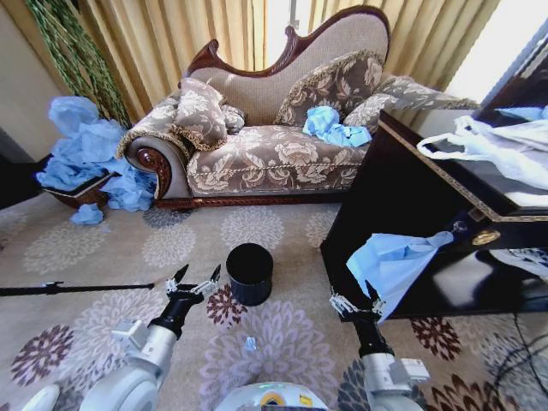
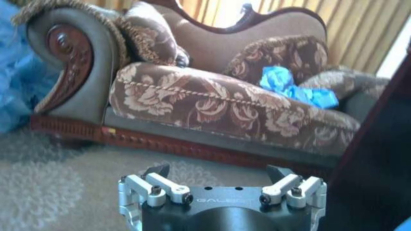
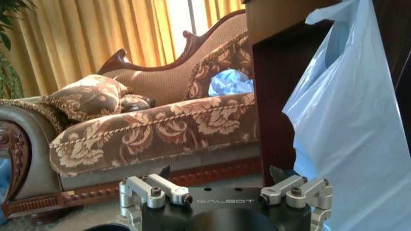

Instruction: Place a garbage bag over the trash bin.

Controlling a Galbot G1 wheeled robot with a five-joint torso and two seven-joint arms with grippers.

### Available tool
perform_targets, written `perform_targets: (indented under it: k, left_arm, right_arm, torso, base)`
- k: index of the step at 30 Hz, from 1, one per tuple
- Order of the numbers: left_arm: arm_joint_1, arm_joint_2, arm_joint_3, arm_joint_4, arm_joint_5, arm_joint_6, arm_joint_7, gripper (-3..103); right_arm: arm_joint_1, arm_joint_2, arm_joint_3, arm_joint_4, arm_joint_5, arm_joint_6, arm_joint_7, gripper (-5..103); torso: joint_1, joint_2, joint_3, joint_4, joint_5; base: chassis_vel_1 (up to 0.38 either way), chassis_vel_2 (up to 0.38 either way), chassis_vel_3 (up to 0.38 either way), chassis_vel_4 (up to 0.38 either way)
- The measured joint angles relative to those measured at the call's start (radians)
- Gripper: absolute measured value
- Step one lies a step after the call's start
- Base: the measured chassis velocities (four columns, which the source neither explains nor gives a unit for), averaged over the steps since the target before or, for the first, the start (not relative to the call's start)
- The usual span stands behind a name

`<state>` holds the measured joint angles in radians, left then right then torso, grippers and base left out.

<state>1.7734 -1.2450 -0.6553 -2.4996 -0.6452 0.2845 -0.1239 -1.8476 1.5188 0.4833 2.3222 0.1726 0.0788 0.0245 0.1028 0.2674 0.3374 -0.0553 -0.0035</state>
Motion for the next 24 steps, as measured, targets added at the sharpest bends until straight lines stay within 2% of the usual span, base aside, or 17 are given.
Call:
perform_targets:
  k: [3, 4, 7, 8, 9, 10, 11, 12, 14, 15, 18, 19, 23, 24]
  left_arm:
    - [-0.053, 0.043, 0.026, 0.001, -0.134, 0.008, -0.054, 100]
    - [-0.053, 0.043, 0.026, 0.001, -0.134, 0.008, -0.054, 100]
    - [-0.104, 0.096, 0.048, 0.0, -0.321, 0.023, -0.112, 100]
    - [-0.104, 0.096, 0.048, 0.0, -0.321, 0.023, -0.112, 100]
    - [-0.119, 0.107, 0.053, 0.0, -0.375, 0.031, -0.136, 100]
    - [-0.155, 0.129, 0.071, 0.0, -0.494, 0.051, -0.181, 100]
    - [-0.211, 0.158, 0.099, -0.001, -0.604, 0.07, -0.218, 100]
    - [-0.211, 0.158, 0.099, -0.001, -0.604, 0.07, -0.218, 100]
    - [-0.319, 0.216, 0.163, -0.001, -0.735, 0.084, -0.258, 100]
    - [-0.319, 0.216, 0.163, -0.001, -0.735, 0.084, -0.258, 100]
    - [-0.473, 0.304, 0.264, 0.005, -0.869, 0.09, -0.281, 100]
    - [-0.473, 0.304, 0.264, 0.005, -0.869, 0.09, -0.281, 100]
    - [-0.693, 0.359, 0.379, 0.063, -1.014, 0.091, -0.318, 100]
    - [-0.693, 0.359, 0.379, 0.063, -1.014, 0.091, -0.318, 100]
  right_arm:
    - [0.009, -0.008, -0.003, -0.019, 0.004, 0.001, -0.001, 100]
    - [0.009, -0.008, -0.003, -0.019, 0.004, 0.001, -0.001, 100]
    - [0.034, -0.038, -0.03, -0.072, 0.009, 0.001, -0.001, 100]
    - [0.034, -0.038, -0.03, -0.072, 0.009, 0.001, -0.001, 100]
    - [0.041, -0.047, -0.043, -0.087, 0.012, 0.001, -0.001, 100]
    - [0.05, -0.059, -0.064, -0.109, 0.015, 0.004, 0.0, 100]
    - [0.052, -0.061, -0.073, -0.122, 0.014, 0.009, 0.0, 100]
    - [0.052, -0.061, -0.073, -0.122, 0.014, 0.009, 0.0, 100]
    - [0.057, -0.059, -0.075, -0.138, 0.013, 0.025, 0.0, 100]
    - [0.057, -0.059, -0.075, -0.138, 0.013, 0.025, 0.0, 100]
    - [0.082, -0.057, -0.058, -0.148, 0.027, 0.036, -0.001, 100]
    - [0.082, -0.057, -0.058, -0.148, 0.027, 0.036, -0.001, 100]
    - [0.1, -0.081, -0.032, -0.155, 0.06, 0.036, -0.008, 100]
    - [0.1, -0.081, -0.032, -0.155, 0.06, 0.036, -0.008, 100]
  torso:
    - [0.0, 0.0, 0.0, -0.0001, 0.0]
    - [0.0, 0.0, 0.0, -0.0001, 0.0]
    - [0.0, 0.0, 0.0, 0.0, 0.0]
    - [0.0, 0.0, 0.0, 0.0, 0.0]
    - [0.0, 0.0, 0.0, 0.0, 0.0002]
    - [0.0, 0.0, 0.0, 0.0009, 0.0002]
    - [0.0, 0.0, 0.0, 0.0006, 0.0]
    - [0.0, 0.0, 0.0, 0.0006, 0.0]
    - [0.0, 0.0, 0.0, -0.0007, -0.0003]
    - [0.0, 0.0, 0.0, -0.0007, -0.0003]
    - [0.0, 0.0, 0.0, 0.0, 0.0002]
    - [0.0, 0.0, 0.0, 0.0, 0.0002]
    - [0.0, 0.0, 0.0, 0.0, 0.0002]
    - [0.0, 0.0, 0.0, 0.0, 0.0002]
  base:
    - [0.0, 0.0, 0.0, 0.0]
    - [0.0, 0.0, 0.0, 0.0]
    - [0.0, 0.0, 0.0, 0.0]
    - [0.0, 0.0, 0.0, 0.0]
    - [0.0, 0.0, 0.0, 0.0]
    - [0.0, 0.0, 0.0, 0.0]
    - [0.0, 0.0, 0.0, 0.0]
    - [0.0, 0.0, 0.0, 0.0]
    - [0.0, 0.0, 0.0, 0.0]
    - [0.0, 0.0, 0.0, 0.0]
    - [0.0, 0.0, 0.0, 0.0]
    - [0.0, 0.0, 0.0, 0.0]
    - [0.0, 0.0, 0.0, 0.0]
    - [0.0, 0.0, 0.0, 0.0]
